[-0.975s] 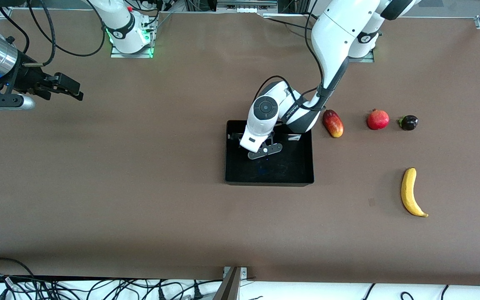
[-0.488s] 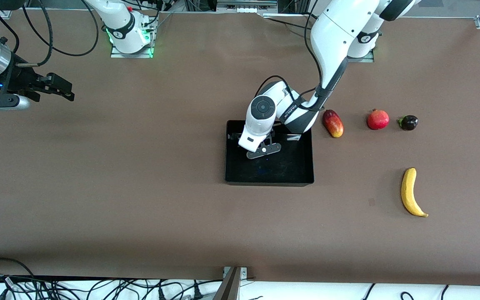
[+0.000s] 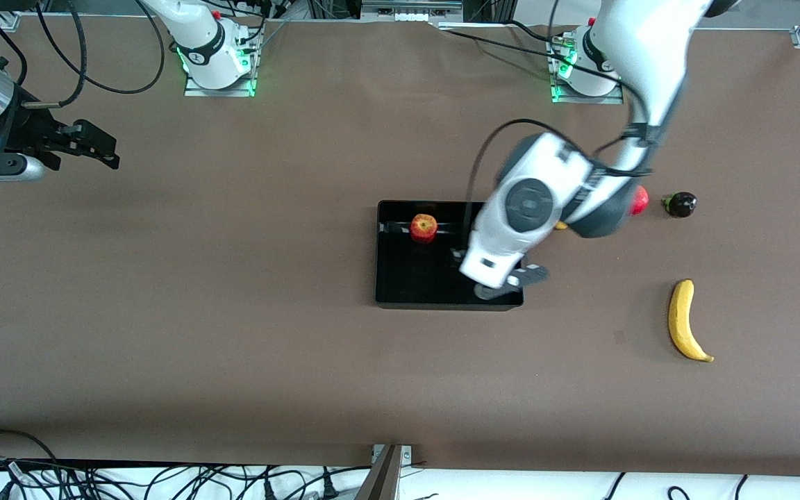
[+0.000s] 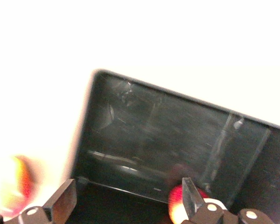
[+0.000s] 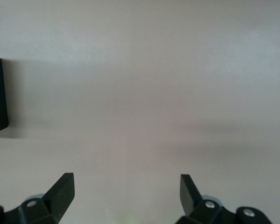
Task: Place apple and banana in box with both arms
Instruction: 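Move the left gripper to the yellow banana and grasp it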
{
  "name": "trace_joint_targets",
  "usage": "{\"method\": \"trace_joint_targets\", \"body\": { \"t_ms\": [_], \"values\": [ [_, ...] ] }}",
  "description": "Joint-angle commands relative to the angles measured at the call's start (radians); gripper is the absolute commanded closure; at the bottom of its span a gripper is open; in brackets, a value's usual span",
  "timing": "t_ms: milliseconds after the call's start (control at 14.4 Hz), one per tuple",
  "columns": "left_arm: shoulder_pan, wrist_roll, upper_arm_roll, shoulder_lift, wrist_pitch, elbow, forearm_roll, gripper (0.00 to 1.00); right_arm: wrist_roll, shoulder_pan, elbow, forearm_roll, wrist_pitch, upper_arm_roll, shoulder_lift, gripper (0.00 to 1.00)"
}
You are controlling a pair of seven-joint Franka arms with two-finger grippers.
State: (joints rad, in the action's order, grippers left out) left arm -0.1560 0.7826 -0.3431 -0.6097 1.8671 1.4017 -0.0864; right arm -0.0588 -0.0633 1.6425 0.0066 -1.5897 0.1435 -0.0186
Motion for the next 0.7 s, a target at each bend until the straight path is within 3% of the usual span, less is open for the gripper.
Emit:
{"method": "trace_joint_targets", "body": {
  "t_ms": [0,139,348,627],
  "values": [
    [0.220,-0.289,-0.060,0.001,-0.026,0.025,-0.053,0.00,0.014,-0.019,-0.030,-0.026,0.014,0.018,0.002,0.00],
    [0.346,-0.492,-0.060,-0.021,-0.008,0.020,-0.149,0.00,0.007,-0.021,-0.043,-0.025,0.007,0.014,0.005,0.00],
    [0.479,-0.740,-0.056,-0.071,0.127,0.022,-0.226,0.00,0.005,-0.019,-0.046,-0.020,-0.002,0.021,0.006,0.00],
    [0.561,-0.910,-0.045,-0.177,0.302,0.030,-0.311,0.00,0.005,-0.012,-0.049,-0.016,-0.035,0.021,0.008,0.00]
  ]
}}
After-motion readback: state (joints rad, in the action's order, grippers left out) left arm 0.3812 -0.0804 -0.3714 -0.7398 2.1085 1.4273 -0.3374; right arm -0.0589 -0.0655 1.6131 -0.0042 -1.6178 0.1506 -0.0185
